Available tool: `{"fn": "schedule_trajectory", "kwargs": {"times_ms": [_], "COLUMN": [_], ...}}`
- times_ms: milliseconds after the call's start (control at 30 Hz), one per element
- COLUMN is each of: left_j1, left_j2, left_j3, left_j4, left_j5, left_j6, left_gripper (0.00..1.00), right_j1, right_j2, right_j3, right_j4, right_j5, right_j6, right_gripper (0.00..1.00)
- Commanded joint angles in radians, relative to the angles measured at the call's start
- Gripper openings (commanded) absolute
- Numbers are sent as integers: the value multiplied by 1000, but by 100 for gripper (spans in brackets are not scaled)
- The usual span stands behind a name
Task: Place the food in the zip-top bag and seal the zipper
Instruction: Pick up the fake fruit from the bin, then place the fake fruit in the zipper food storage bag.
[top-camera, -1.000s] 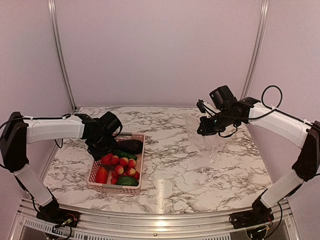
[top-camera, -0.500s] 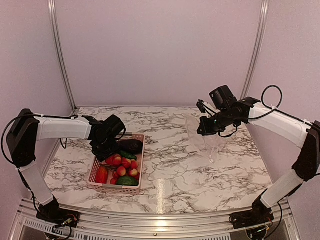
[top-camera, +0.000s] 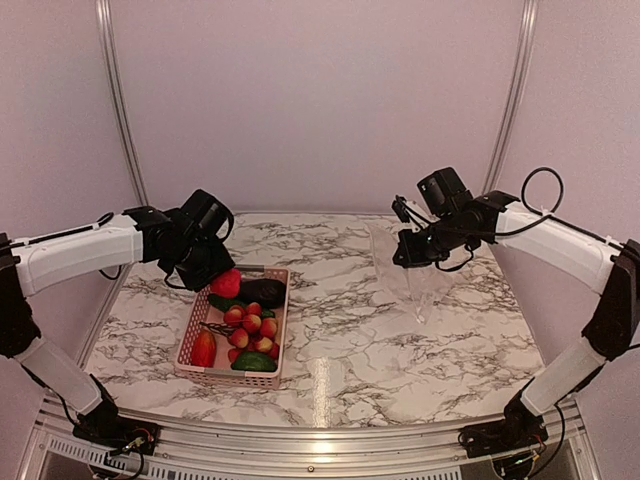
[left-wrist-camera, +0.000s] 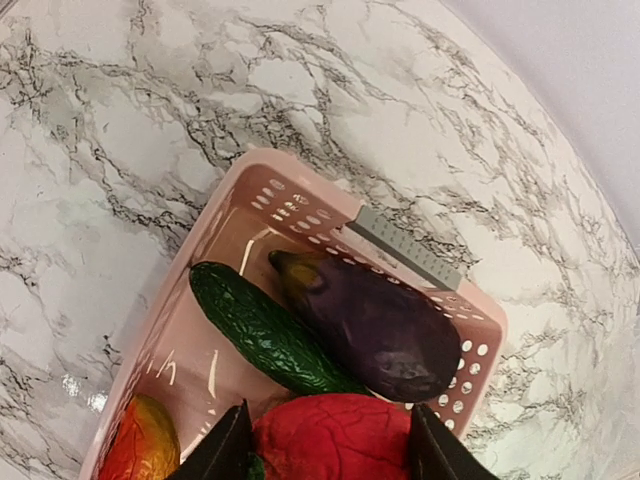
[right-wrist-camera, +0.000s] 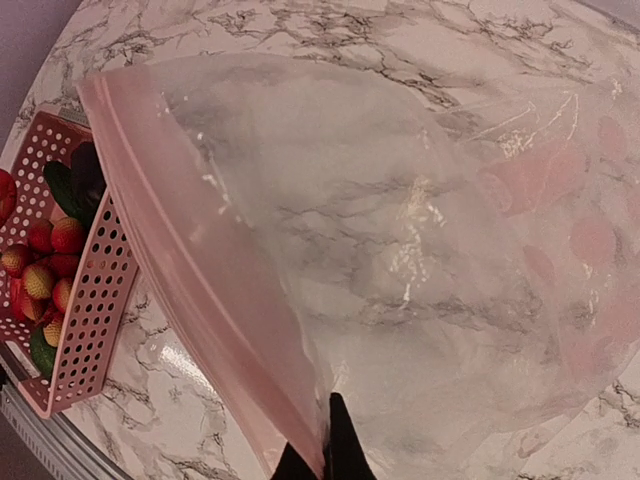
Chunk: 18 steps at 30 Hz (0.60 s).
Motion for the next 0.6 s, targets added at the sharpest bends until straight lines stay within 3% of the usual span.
{"fn": "schedule_trajectory", "kwargs": {"times_ms": [0,300,567], "left_j1": [-1,-48,-129], "left_j2": [-37,-41,70], "left_j3": [54,98,217], "left_j4": [50,397,558], "left_j5": [-23,82,222], "left_j6": [98,273,354], "left_gripper": [37,37,37], "right_j1": [8,9,14], "right_j2": [38,109,132], "right_j3": [84,177,240], "right_j4": [-20,-37,-50], "right_j5": [-14,-73,-103], "right_j6": [2,21,51], "right_gripper": [0,0,0]}}
